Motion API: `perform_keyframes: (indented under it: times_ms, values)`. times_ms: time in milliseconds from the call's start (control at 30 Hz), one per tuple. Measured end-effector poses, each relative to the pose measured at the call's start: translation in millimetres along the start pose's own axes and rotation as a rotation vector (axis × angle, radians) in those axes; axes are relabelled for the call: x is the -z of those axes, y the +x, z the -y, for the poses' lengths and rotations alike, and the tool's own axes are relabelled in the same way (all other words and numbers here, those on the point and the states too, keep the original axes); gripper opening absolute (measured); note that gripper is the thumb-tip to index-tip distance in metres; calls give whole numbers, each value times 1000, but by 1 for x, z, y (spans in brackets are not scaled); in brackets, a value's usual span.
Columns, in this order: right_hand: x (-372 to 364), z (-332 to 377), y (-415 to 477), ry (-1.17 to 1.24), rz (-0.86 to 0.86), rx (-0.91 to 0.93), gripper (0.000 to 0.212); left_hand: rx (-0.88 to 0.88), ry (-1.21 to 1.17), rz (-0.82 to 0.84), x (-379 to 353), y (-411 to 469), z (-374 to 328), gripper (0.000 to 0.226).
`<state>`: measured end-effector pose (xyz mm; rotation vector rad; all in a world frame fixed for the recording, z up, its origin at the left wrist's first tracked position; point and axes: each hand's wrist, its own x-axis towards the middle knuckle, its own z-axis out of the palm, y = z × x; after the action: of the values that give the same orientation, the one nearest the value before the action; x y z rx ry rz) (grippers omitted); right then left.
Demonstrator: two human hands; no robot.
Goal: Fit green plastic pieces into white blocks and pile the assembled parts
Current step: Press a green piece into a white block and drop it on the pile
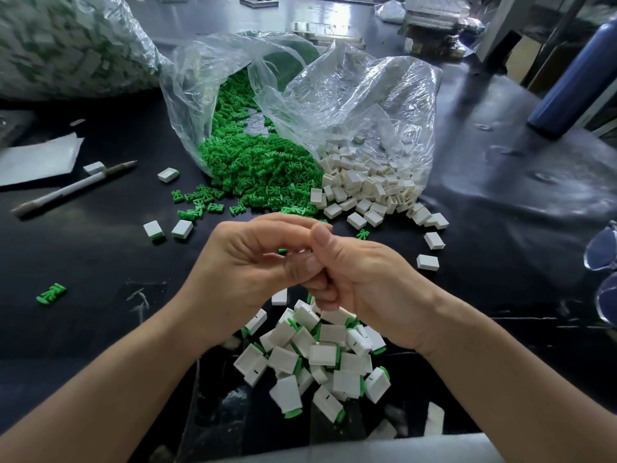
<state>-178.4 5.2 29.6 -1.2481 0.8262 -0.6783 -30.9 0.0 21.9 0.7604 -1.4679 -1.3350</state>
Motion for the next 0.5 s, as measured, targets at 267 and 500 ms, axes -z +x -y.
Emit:
perform_keyframes:
  times_ms: [267, 500]
  values:
    - [-1, -1, 2, -6, -25, 18, 52, 27, -32, -25, -2, 1, 1, 21]
    - [2, 1, 5, 49, 3, -8, 63, 23, -89, -34, -1, 3, -1, 27]
